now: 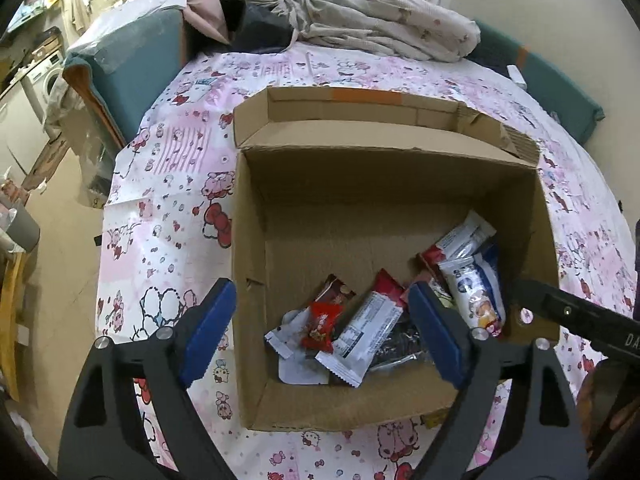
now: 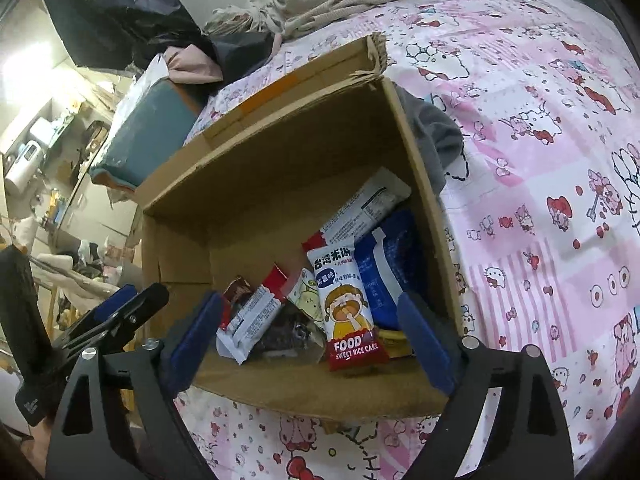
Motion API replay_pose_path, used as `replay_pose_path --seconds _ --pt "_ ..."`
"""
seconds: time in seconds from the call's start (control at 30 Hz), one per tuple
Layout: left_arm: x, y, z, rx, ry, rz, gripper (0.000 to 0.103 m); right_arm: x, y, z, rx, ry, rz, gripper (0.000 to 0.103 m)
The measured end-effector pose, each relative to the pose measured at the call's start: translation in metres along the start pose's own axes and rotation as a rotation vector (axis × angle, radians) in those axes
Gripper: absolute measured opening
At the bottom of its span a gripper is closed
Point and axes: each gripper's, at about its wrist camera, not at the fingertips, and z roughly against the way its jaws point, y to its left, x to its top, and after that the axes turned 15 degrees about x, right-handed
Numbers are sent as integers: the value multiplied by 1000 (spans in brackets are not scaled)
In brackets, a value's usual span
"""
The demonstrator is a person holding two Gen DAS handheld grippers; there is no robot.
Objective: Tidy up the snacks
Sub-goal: 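Open both tools to drop the red candy and rice cake packet into the box, then move both tools away from the box toward the snacks on the bedspread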
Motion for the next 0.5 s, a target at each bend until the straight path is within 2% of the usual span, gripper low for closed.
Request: replay_pose_path --seconds 0.5 --pt "-12 14 24 -35 -6 11 86 -19 8 39 -24 -60 -4 100"
